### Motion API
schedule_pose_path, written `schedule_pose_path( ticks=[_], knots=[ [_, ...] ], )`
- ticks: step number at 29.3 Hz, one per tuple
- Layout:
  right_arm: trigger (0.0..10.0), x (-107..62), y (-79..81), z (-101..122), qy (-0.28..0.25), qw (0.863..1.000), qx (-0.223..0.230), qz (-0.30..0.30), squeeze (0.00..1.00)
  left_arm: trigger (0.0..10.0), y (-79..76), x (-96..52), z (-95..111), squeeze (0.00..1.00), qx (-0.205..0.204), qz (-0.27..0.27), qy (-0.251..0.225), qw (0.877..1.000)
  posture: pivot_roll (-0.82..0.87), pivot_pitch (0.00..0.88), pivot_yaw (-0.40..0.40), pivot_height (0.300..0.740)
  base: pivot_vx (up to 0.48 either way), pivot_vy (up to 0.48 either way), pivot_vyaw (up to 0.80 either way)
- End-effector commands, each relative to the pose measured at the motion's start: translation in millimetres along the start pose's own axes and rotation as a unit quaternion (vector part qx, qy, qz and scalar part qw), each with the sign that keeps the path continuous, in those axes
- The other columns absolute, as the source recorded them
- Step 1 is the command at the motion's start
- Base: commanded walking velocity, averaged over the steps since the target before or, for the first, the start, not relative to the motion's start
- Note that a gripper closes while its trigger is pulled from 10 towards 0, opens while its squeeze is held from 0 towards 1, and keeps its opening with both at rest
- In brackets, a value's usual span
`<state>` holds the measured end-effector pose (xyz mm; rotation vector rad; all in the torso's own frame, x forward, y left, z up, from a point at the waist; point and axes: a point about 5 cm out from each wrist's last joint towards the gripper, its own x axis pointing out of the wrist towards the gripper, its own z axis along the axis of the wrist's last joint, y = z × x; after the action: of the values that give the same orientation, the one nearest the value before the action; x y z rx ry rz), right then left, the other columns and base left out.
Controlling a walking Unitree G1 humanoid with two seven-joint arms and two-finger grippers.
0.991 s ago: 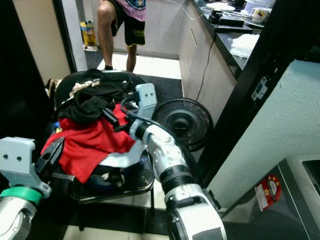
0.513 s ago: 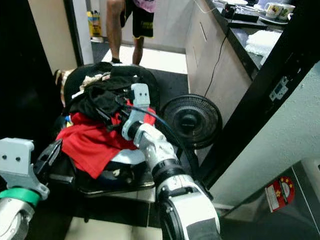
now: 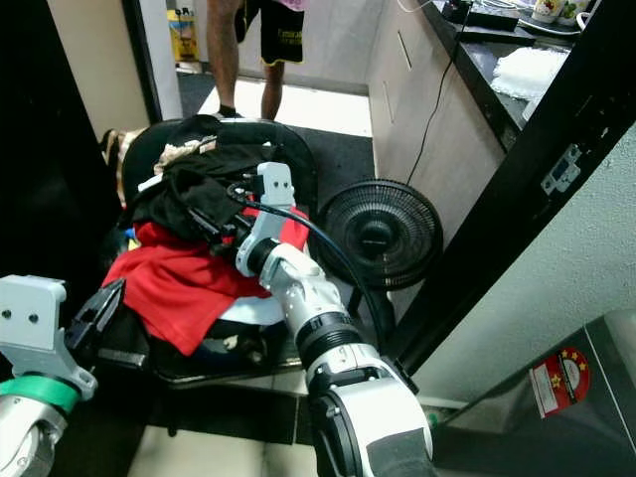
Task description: Clothes washing
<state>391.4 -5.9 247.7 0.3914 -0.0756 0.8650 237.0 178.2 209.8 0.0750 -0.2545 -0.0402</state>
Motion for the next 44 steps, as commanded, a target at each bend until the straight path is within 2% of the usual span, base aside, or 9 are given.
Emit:
schedule_pose_path(
  ticks=[1,18,20,21,22,23,25,36,44],
  knots=[
    [0.4,3.2,4.2,4,-0.007,1.000,0.001,0.012,0.00,10.0,0.1,-2.5,0,0.00,-0.001,-0.002,0.004,1.000,0.03,0.184,-0.031,0.740,0.000,0.000,0.00],
    [0.2,3.8,13.2,27,-0.054,0.997,-0.005,0.048,0.00,10.0,-0.1,1.2,3,0.00,-0.001,-0.006,-0.008,1.000,0.02,0.143,-0.032,0.740,0.000,0.000,0.00],
    [1.3,3.0,15.5,31,-0.061,0.996,-0.010,0.057,0.00,10.0,-1.0,2.4,3,0.00,-0.003,-0.009,-0.010,1.000,0.02,0.137,-0.033,0.740,0.000,0.000,0.00],
    [5.5,1.4,19.4,35,-0.064,0.995,-0.019,0.072,0.00,10.0,-1.9,3.6,3,0.00,-0.004,-0.011,-0.011,1.000,0.02,0.131,-0.032,0.740,0.000,0.000,0.00],
    [5.5,1.4,19.4,35,-0.064,0.995,-0.019,0.072,0.00,10.0,-1.9,3.6,3,0.00,-0.004,-0.011,-0.011,1.000,0.02,0.131,-0.032,0.740,0.000,0.000,0.00],
    [1.1,0.2,21.9,36,-0.066,0.994,-0.026,0.081,0.00,10.0,-3.2,4.8,3,0.00,-0.005,-0.013,-0.013,1.000,0.02,0.128,-0.033,0.740,0.000,0.000,0.00],
    [0.0,-0.6,23.4,37,-0.067,0.994,-0.027,0.087,0.00,10.0,-4.1,5.6,3,0.00,-0.006,-0.014,-0.015,1.000,0.02,0.127,-0.033,0.740,0.000,0.000,0.00],
    [0.0,-1.9,23.1,64,-0.122,0.989,-0.024,0.075,0.00,10.0,-4.3,8.5,3,0.00,-0.007,-0.015,-0.020,1.000,0.02,0.095,-0.031,0.740,0.000,0.000,0.00],
    [0.0,-25.3,17.8,148,-0.258,0.965,-0.050,0.025,0.00,10.0,-6.2,25.6,6,0.00,-0.031,-0.002,-0.031,0.999,0.02,0.045,-0.030,0.740,0.000,0.000,0.00]
  ],
)
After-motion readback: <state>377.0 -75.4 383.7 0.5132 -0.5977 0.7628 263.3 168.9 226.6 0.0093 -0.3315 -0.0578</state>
